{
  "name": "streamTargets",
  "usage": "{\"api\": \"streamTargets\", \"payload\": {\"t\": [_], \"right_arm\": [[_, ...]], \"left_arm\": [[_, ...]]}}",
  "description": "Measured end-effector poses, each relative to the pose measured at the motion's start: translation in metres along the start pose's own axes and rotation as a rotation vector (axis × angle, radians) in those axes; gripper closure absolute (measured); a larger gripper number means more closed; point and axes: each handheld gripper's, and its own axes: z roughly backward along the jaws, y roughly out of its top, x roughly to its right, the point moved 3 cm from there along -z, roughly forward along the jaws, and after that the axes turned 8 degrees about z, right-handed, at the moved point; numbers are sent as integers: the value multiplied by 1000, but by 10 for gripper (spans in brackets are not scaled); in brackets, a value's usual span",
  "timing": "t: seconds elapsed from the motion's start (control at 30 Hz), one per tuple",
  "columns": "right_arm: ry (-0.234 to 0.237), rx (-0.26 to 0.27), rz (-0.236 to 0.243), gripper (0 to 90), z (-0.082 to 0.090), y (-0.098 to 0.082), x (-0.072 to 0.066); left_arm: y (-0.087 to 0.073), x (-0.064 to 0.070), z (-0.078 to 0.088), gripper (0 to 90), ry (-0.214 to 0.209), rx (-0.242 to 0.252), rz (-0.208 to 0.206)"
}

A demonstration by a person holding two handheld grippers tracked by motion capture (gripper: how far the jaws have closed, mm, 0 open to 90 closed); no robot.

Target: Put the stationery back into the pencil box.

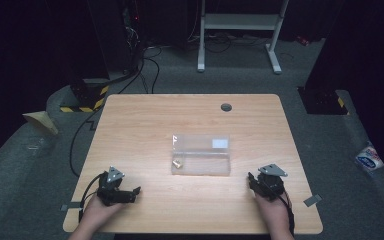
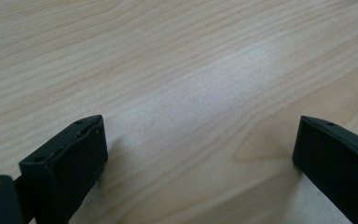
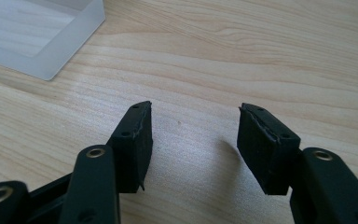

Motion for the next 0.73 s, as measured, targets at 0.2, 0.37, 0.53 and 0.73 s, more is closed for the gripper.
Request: {"api": "streamTargets", "payload": {"t": [0.2, 0.37, 0.53, 0.73], "right_arm": [[23, -3, -34, 421, -1, 0, 2], [48, -13, -74, 407, -2, -1, 6], [45, -11, -77, 407, -3, -1, 5], [45, -11, -78, 407, -2, -1, 5]], "left_arm": [[0, -7, 1, 13, 2, -6, 8], [5, -4, -5, 2, -18, -14, -12], [3, -5, -3, 7, -17, -10, -12], [2, -5, -3, 6, -15, -11, -10]]}}
